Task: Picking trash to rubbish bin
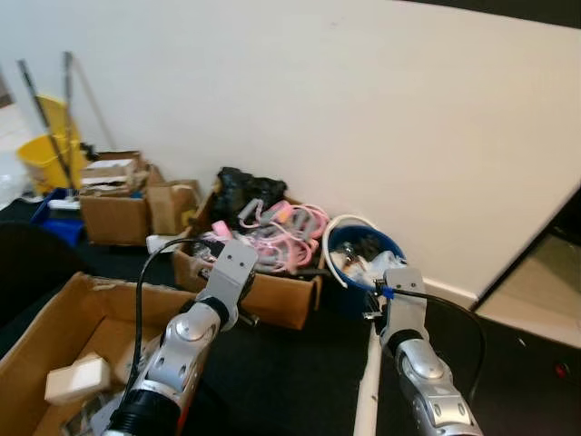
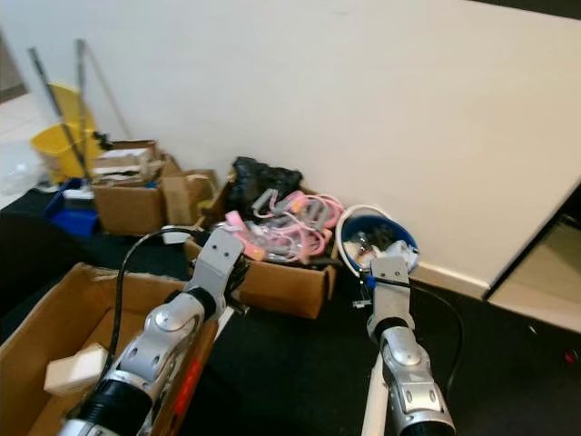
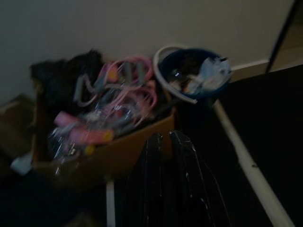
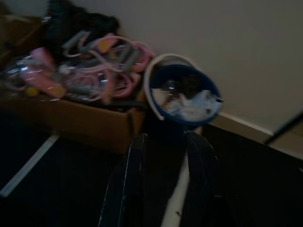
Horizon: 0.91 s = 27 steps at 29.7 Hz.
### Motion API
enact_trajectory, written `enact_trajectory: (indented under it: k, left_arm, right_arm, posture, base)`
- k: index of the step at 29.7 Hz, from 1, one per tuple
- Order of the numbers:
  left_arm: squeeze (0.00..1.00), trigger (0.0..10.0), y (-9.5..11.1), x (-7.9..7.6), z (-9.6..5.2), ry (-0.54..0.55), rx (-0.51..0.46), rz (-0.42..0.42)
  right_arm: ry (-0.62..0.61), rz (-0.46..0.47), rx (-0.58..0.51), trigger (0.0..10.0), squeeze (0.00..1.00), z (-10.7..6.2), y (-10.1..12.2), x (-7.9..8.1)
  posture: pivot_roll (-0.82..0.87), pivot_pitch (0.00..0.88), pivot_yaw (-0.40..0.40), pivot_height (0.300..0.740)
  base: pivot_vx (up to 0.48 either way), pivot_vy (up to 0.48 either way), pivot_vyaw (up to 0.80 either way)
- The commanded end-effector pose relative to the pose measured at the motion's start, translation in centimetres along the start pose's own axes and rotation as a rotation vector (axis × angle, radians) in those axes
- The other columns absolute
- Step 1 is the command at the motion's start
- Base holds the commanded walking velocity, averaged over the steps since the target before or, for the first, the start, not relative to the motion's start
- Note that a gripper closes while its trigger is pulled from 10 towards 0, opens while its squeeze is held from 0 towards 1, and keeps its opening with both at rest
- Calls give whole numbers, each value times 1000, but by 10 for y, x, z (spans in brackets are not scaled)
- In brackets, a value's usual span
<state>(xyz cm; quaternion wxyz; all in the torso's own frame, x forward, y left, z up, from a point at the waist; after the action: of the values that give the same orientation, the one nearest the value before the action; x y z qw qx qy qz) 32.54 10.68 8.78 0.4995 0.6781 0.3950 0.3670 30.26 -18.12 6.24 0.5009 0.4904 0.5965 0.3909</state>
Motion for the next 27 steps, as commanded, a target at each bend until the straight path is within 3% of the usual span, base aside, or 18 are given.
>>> enact_trajectory:
  k: [1, 11, 20, 27]
  left_arm:
    - [0, 10000, -3, -1, 0, 8, 2, 2]
    - [0, 10000, -4, 4, 0, 40, 17, 0]
    - [0, 10000, -5, 20, -3, 97, 34, -2]
    - [0, 10000, -2, 16, -2, 71, 13, -1]
  right_arm:
    - [-13, -4, 17, 10000, 0, -2, -4, -3]
    - [-20, 14, 38, 10000, 0, -4, -8, 0]
    - [-27, 22, 34, 10000, 0, 1, -7, 4]
    - [-34, 11, 0, 10000, 0, 5, 4, -1]
  posture:
    - [-95, 21, -27, 740]
    - [-91, 18, -13, 740]
    - [-71, 39, 20, 740]
    - [-84, 69, 28, 740]
  base:
    - [0, 0, -800]
    - [0, 0, -800]
    - [0, 0, -800]
    - [0, 0, -800]
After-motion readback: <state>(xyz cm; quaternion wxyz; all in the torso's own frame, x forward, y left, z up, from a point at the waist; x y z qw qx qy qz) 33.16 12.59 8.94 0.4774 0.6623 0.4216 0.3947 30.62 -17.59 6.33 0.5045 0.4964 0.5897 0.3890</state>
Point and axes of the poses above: a point about 5 cm out from each wrist's last joint towards the gripper, its own z axis pointing out of the wrist towards the gripper, its own y axis along the axis of the wrist's last joint, x = y × z, the point moved 1 cm from there along z, pointing out of the wrist towards the gripper, and after that the axes turned 6 degrees about -z, right-handed, at the moved point
